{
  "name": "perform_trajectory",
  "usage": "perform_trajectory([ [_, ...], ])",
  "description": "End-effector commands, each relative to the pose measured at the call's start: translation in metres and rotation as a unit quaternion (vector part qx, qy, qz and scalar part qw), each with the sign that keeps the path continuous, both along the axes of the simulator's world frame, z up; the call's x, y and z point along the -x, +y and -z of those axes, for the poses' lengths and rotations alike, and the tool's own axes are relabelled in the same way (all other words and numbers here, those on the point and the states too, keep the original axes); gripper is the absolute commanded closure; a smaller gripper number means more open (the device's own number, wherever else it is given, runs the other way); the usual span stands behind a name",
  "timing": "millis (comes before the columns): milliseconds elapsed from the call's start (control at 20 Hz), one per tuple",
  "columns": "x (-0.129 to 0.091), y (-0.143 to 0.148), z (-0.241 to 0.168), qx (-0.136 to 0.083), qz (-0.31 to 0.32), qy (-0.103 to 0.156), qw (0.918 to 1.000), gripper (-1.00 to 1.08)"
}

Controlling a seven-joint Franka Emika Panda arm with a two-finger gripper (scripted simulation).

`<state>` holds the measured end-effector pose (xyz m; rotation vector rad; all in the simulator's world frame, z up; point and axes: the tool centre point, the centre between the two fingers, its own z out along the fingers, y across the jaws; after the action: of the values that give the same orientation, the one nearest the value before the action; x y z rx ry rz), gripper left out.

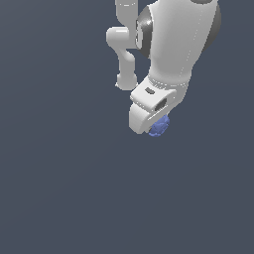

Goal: Pick up the object and move it to a goal position.

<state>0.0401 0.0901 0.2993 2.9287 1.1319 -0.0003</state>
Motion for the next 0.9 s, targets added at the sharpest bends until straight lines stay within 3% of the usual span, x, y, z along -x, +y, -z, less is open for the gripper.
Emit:
perform_trajectory([
  [0,0.008,0.003,-0.028,0.000,0.000,0.000,1.0000,1.08],
  [400,0.023,0.011,-0.094,-0.001,0.000,0.000,1.0000,1.08],
  [850,0.028,0.015,-0.121,-0.001,0.001,0.000,1.0000,1.08],
])
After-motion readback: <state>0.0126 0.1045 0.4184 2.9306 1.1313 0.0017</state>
